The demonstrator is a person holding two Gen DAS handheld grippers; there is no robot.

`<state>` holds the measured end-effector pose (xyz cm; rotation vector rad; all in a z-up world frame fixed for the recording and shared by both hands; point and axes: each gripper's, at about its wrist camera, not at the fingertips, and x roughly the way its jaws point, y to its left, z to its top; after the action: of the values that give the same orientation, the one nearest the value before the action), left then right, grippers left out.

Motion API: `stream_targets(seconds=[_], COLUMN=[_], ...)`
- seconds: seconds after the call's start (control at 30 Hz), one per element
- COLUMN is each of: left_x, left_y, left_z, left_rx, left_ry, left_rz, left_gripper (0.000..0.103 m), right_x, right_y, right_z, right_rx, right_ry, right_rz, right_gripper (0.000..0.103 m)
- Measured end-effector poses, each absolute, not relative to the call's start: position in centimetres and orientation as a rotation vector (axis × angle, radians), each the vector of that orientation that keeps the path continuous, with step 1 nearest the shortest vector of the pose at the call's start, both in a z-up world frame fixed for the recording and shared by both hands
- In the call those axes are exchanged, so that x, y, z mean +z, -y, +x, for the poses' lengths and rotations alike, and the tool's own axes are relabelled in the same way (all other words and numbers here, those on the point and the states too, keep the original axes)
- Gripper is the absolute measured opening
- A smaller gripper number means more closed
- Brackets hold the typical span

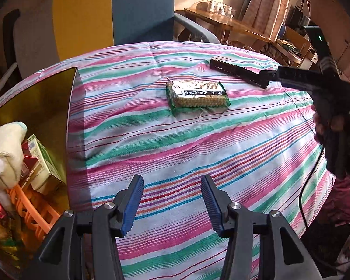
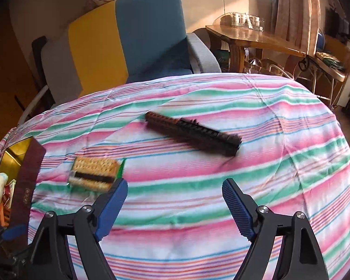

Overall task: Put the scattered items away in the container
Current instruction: 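Move the right tool to the brown brick strip while the left tool approaches the cracker pack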

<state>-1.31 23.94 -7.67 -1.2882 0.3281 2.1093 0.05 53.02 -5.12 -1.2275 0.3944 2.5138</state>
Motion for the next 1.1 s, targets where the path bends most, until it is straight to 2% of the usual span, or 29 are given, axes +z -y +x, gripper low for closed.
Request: stream_targets(seconds=[0.1, 0.37, 0.47, 0.67, 0.73, 0.87, 1.1], left_x=[-8.2, -8.9, -9.0, -9.2, -9.0, -8.8, -8.4], left_y=[-24.4, -24.9, -24.9, -24.8, -24.6, -24.2, -22.9], left_z=[-1.4, -1.5, -1.5, -1.3, -1.1, -0.8, -0.8], left_rx=[2.094, 2.058, 2.053, 2.043, 2.040, 2.043, 2.058], left_ry=[-0.328, -0.330, -0.327, -0.304, -0.297, -0.290, -0.262], left_rz=[-1.299, -1.321, -1.328, -1.339, -1.335, -1.328, -1.330], left_gripper=[0.052, 0.053, 0.053, 0.053, 0.053, 0.053, 0.054], right_x=[-5.2, -7.6, -8.5, -8.4, -7.8, -5.0, -6.0], right_y=[-55.8, -58.7, -58.0, -53.7, -51.9, -48.9, -42.7], right_z=[-3.3, -9.9, -10.1, -6.1, -4.2, -2.5, -8.0], right_rx=[2.490, 2.472, 2.487, 2.672, 2.699, 2.784, 2.855], right_ry=[-0.370, -0.401, -0.432, -0.621, -0.561, -0.306, -0.014], right_rz=[-1.282, -1.485, -1.590, -1.784, -1.788, -1.641, -1.818], right_gripper=[0.088, 0.089, 0.089, 0.088, 0.088, 0.087, 0.087])
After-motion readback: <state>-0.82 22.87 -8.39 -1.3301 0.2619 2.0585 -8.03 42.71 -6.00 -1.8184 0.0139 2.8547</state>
